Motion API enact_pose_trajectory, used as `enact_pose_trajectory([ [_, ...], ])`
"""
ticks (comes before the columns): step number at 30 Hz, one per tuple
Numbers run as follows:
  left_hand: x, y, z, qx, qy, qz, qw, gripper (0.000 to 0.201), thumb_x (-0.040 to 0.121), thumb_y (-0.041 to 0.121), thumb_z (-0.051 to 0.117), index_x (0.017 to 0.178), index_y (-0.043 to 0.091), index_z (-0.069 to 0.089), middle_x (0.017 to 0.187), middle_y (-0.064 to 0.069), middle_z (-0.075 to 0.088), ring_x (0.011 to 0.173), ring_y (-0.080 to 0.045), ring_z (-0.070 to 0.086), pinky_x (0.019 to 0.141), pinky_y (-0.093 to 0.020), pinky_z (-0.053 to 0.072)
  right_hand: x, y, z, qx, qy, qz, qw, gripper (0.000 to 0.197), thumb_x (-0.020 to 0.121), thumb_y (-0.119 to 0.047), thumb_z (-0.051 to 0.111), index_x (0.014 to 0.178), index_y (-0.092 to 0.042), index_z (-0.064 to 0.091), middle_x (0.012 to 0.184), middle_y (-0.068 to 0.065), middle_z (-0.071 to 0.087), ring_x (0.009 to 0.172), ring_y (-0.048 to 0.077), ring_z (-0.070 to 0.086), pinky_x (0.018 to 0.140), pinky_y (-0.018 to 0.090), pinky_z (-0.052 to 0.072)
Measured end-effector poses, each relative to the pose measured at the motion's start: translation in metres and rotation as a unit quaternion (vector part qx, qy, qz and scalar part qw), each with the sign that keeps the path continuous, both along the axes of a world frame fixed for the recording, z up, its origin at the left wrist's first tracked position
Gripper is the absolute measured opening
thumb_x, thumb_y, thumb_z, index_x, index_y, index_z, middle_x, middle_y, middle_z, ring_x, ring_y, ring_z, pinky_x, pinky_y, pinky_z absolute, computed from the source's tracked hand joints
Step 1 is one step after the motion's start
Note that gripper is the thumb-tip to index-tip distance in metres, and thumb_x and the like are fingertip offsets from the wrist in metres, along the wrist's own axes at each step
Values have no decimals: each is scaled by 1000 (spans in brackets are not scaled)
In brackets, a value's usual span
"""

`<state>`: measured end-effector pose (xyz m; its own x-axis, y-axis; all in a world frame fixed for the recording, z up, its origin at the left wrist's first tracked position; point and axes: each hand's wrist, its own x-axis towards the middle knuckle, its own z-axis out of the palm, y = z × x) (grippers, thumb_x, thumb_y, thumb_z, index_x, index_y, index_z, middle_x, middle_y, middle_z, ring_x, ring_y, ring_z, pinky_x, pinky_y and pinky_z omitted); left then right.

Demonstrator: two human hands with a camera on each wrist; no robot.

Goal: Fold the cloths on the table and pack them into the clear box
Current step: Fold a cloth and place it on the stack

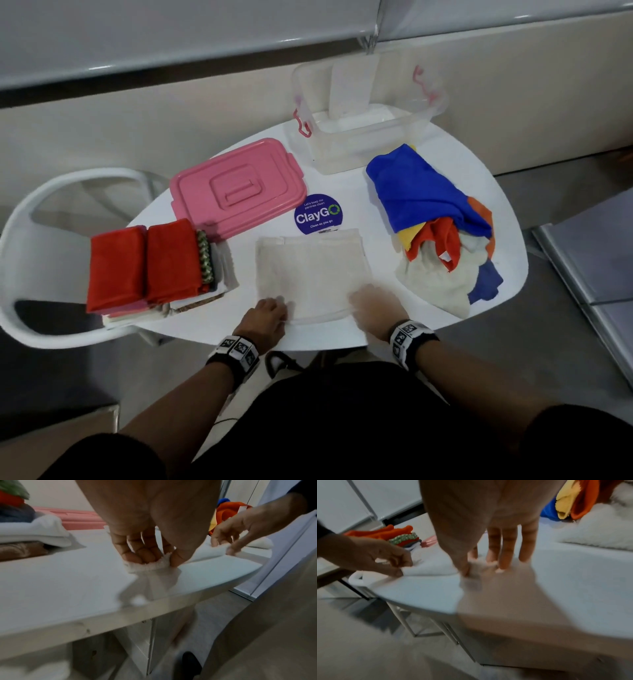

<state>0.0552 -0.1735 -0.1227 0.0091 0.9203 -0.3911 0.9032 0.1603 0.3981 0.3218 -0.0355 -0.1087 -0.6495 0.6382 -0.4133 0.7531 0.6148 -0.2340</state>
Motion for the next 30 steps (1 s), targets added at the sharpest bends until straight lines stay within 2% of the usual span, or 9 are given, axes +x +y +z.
enact_pose_trajectory([
  [3,-3,-5,4,53,14,-19,998,28,78,30,54,98,11,61,107,-11,57,91,-35,55,67,-40,49,9,-3,-2,76,51,48,995,34,79,-35,43,89,-22,72,92,5,60,81,29,57,69,36,41],
  [6,-1,3,24,90,-10,29,995,29,84,35,44,96,11,56,96,-10,59,84,-33,54,67,-35,40,9,3,2,48,119,15,992,38,83,-34,39,87,-13,70,91,7,62,84,30,57,73,37,42],
  [10,-6,20,46,75,-114,139,981,17,99,27,47,108,13,48,73,-7,64,63,-28,57,60,-32,37,2,23,25,-126,183,-150,963,23,97,-29,40,82,-22,55,90,5,61,84,23,52,71,27,32],
  [14,-17,48,53,93,-170,274,942,14,97,33,57,103,20,57,71,5,66,61,-10,61,55,-24,43,-11,52,29,-166,201,-309,915,32,103,-34,44,75,-20,47,81,4,59,80,25,54,67,30,32],
  [18,-35,70,45,56,-238,441,864,23,84,44,70,96,26,63,85,-6,70,76,-22,68,66,-34,57,-32,79,27,-188,211,-404,870,47,99,-53,44,101,-9,59,96,5,58,92,25,54,82,31,39],
  [21,-38,77,27,11,-254,511,821,42,87,50,66,115,19,60,105,-7,67,93,-27,65,79,-34,54,-44,84,24,-246,248,-451,822,52,88,-52,66,121,-13,57,109,-2,55,101,18,54,93,30,43],
  [23,-34,77,16,-46,-241,505,828,54,88,53,62,122,11,59,110,-7,62,99,-28,61,84,-33,49,-46,86,14,-251,212,-420,846,45,86,-40,73,120,-13,60,108,-2,58,106,20,58,89,27,41],
  [25,-28,76,8,-74,-207,482,848,46,93,47,57,109,4,63,105,-12,64,99,-31,61,80,-31,44,-47,87,6,-219,188,-405,868,28,91,-30,67,110,-9,64,100,2,61,107,29,62,82,28,40],
  [30,-23,88,1,1,-161,485,860,32,94,41,48,94,9,46,84,-23,59,86,-31,58,71,-38,36,-58,89,7,-185,229,-456,840,41,103,-34,45,136,-8,44,119,16,60,118,36,56,93,32,40],
])
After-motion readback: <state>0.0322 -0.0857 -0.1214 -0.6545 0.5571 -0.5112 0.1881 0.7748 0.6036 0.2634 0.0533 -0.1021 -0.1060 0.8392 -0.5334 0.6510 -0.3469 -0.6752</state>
